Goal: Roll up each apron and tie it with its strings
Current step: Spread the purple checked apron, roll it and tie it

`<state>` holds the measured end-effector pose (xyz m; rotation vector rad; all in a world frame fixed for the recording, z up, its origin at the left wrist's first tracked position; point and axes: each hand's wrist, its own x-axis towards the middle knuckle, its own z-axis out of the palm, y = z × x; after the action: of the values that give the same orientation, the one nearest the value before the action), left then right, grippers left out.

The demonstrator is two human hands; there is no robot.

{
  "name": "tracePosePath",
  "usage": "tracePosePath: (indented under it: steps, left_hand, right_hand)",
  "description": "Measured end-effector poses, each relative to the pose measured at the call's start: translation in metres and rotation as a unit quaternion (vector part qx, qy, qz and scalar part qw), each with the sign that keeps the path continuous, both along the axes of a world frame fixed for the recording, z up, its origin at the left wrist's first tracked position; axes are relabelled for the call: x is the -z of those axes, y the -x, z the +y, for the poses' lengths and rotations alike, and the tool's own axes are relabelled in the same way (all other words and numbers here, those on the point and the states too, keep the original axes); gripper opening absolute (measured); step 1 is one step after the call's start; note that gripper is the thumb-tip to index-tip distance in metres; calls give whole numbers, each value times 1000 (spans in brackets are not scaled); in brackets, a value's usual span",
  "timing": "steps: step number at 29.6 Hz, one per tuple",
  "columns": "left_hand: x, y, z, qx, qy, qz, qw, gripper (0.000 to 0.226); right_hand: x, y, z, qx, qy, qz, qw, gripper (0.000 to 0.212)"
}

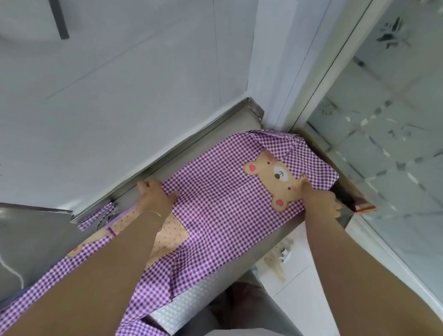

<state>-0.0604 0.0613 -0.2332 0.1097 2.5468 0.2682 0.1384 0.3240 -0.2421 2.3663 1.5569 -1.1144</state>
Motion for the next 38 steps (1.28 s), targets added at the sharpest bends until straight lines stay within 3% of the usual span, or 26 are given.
tracePosePath:
  steps: [2, 4, 7, 9, 12, 14, 16, 17, 20, 22, 24, 26, 29, 32, 35, 38]
  left_hand:
    - [-4, 1, 1, 18, 29, -26, 999, 63]
    - [-6, 3, 1, 52, 65, -40, 996, 54]
    - [-6, -2, 9, 117, 58, -4, 991, 38]
    - [-8, -3, 17, 106, -29, 12, 994, 27]
    - [-9, -6, 38, 71, -144, 4, 987, 20]
    - [-8, -12, 52, 46, -203, -20, 978, 22]
    - [-6, -16, 60, 32, -261, -59, 963, 34]
    - [-6, -17, 59, 25, -289, -82, 954, 42]
    - [-5, -19, 44, 50, -345, -116, 930, 65]
    - [-10, -25, 25, 100, -320, -78, 939, 72]
    - [-12, -34, -8, 145, -256, 8, 956, 66]
    - [-9, -42, -42, 122, -215, 91, 965, 56]
    - [-3, -47, -116, 10, -144, 186, 972, 53]
    - [3, -46, -178, -34, -14, 152, 988, 70]
    - [4, -38, -211, 18, 117, 81, 990, 82]
    - [3, -31, -218, 89, 164, 55, 981, 75]
  right_hand:
    - [2, -2, 15, -38, -16, 13, 999, 66]
    - [1, 1, 21, -102, -101, 21, 989, 52]
    - [-14, 6, 23, -132, -219, 139, 957, 32]
    - [-31, 12, 34, -76, -250, 195, 945, 21]
    - [-43, 17, 55, 114, -265, 294, 911, 38]
    - [-54, 22, 30, 125, -273, 291, 908, 49]
    - [-54, 29, -25, -16, -259, 290, 921, 53]
    - [-53, 30, -61, -143, -224, 286, 921, 51]
    - [-24, 26, -151, -538, -105, 193, 814, 57]
    - [0, 25, -176, -643, -65, 71, 760, 70]
    - [9, 27, -189, -678, -63, 20, 732, 79]
    - [14, 26, -185, -674, -73, 22, 734, 80]
    - [15, 29, -187, -651, -94, 27, 753, 70]
    - [17, 26, -193, -635, -129, 22, 761, 75]
    - [24, 21, -196, -658, -145, -23, 739, 76]
    - [23, 24, -195, -663, -121, -45, 737, 87]
